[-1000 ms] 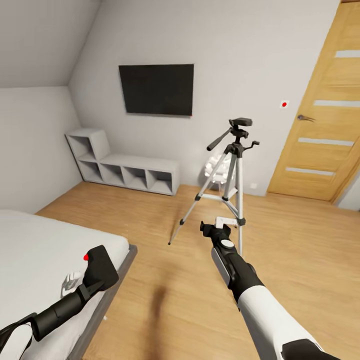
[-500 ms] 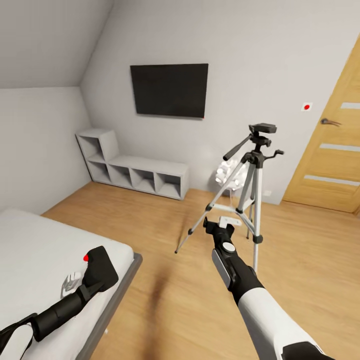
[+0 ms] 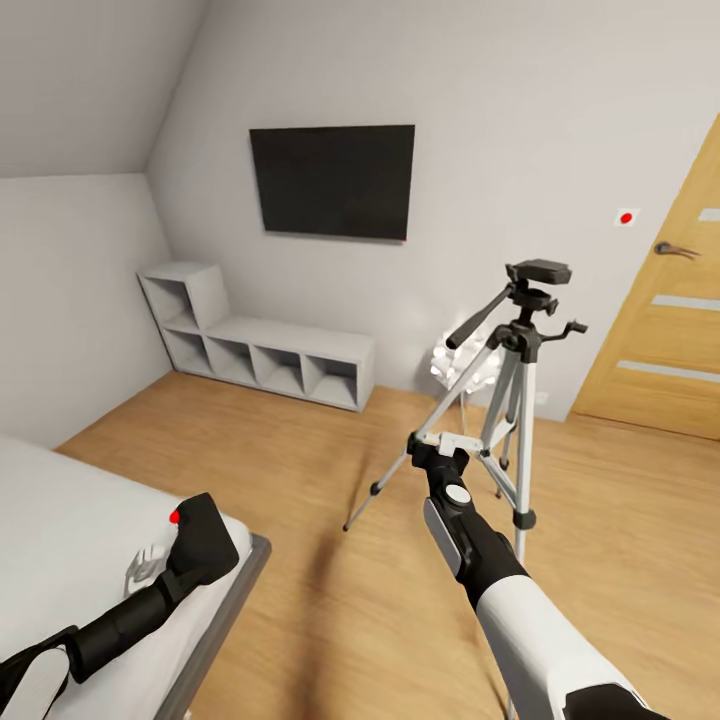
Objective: Attach the digital camera to the camera tripod in the bedroom.
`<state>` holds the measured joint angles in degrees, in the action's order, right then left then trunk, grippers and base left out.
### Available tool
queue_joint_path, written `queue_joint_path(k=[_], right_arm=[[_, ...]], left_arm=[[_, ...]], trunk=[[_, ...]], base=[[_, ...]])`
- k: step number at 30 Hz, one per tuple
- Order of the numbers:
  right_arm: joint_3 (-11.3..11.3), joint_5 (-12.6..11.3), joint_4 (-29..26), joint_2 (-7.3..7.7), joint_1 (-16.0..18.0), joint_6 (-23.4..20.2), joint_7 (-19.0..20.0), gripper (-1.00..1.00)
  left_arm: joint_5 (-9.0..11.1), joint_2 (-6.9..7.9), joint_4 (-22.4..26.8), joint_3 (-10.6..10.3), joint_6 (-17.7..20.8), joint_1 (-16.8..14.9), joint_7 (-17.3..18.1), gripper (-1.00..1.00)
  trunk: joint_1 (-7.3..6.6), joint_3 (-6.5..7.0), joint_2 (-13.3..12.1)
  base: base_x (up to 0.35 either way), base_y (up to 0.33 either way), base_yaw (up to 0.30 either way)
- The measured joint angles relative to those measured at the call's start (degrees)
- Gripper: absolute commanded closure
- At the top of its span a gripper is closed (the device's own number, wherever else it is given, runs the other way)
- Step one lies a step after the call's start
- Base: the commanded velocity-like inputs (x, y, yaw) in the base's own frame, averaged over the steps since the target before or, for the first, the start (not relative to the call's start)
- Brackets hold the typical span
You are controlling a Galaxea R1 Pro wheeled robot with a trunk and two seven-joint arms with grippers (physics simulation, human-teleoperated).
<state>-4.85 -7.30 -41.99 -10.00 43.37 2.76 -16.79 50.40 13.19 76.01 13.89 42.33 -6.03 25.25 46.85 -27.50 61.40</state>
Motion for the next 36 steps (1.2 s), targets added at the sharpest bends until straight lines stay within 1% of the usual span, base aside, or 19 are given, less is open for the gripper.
queue_joint_path(k=[5,6,7,8,9,10,13,14,16,19,27,29,31,32,36], right_arm=[[0.0,0.0,0.0,0.00,0.1,0.0,0.0,-1.00],[0.0,0.0,0.0,0.00,0.2,0.0,0.0,-1.00],[0.0,0.0,0.0,0.00,0.3,0.0,0.0,-1.00],[0.0,0.0,0.0,0.00,0.4,0.0,0.0,-1.00],[0.0,0.0,0.0,0.00,0.5,0.0,0.0,-1.00],[0.0,-0.1,-0.1,0.00,0.6,0.0,0.0,-1.00],[0.0,-0.6,-0.1,0.00,1.1,0.0,0.0,-1.00],[0.0,-0.8,-0.1,0.00,1.4,0.0,0.0,-1.00],[0.1,-2.5,-0.1,0.00,2.3,0.1,0.0,-1.00],[0.1,-3.9,-0.1,0.00,2.7,0.2,0.0,-1.00],[0.3,-5.2,-0.1,0.00,3.3,0.7,0.0,-1.00],[0.3,-6.3,0.0,0.00,3.6,2.8,0.0,-1.00],[0.3,-7.0,0.3,0.00,3.8,4.6,0.0,-1.00],[0.3,-7.6,0.9,0.00,3.9,6.2,0.0,-1.00],[0.3,-8.5,2.2,0.00,4.0,8.2,0.0,-1.00]], left_arm=[[0.7,0.00,0.3,0.3,0.3,0.0,0.4,1.00],[0.6,0.00,0.4,0.4,0.4,0.0,0.4,1.00],[1.1,0.02,0.5,0.5,0.7,-0.1,0.6,1.00],[2.6,0.07,0.6,0.6,0.9,-0.1,0.7,1.00],[3.0,0.09,0.7,0.6,1.0,-0.1,0.7,1.00],[3.9,0.12,0.7,0.6,1.0,-0.1,0.6,1.00],[4.8,0.16,0.8,0.7,1.1,-0.1,0.6,1.00],[4.9,0.14,0.8,0.7,1.1,-0.1,0.6,1.00],[5.0,0.16,0.8,0.7,1.1,-0.1,0.6,1.00],[5.1,0.17,0.9,0.6,1.2,-0.1,0.5,1.00],[5.1,0.17,0.8,0.6,1.2,-0.2,0.5,1.00],[5.0,0.17,0.8,0.6,1.2,-0.2,0.5,1.00],[5.1,0.17,0.8,0.6,1.2,-0.2,0.5,1.00],[5.1,0.17,0.8,0.6,1.2,-0.2,0.5,1.00],[4.8,0.16,0.5,0.6,1.0,-0.2,0.3,1.00]], trunk=[[0.02,0.00,0.0],[0.23,-0.17,0.4],[0.45,-0.35,0.8],[0.46,-0.36,0.8],[0.46,-0.36,0.8],[0.46,-0.36,0.8],[0.46,-0.36,0.8],[0.46,-0.36,0.8],[0.89,-0.71,1.6],[1.55,-1.25,2.8],[3.31,-2.69,6.0],[3.75,-3.05,6.8],[3.76,-3.05,6.8],[3.76,-3.05,6.8],[3.76,-3.06,6.8]], base=[[0.065,-0.010,0.000],[0.021,-0.003,0.000],[0.011,-0.002,0.000],[0.009,-0.001,0.000],[0.006,-0.001,0.000],[0.004,-0.001,0.000],[0.002,0.000,0.000],[0.000,0.000,0.000],[0.000,0.000,0.000],[0.000,0.000,0.000],[0.000,0.000,0.000],[0.000,0.000,0.000],[0.000,0.000,0.000],[0.000,0.000,0.000],[0.028,0.000,0.000]])
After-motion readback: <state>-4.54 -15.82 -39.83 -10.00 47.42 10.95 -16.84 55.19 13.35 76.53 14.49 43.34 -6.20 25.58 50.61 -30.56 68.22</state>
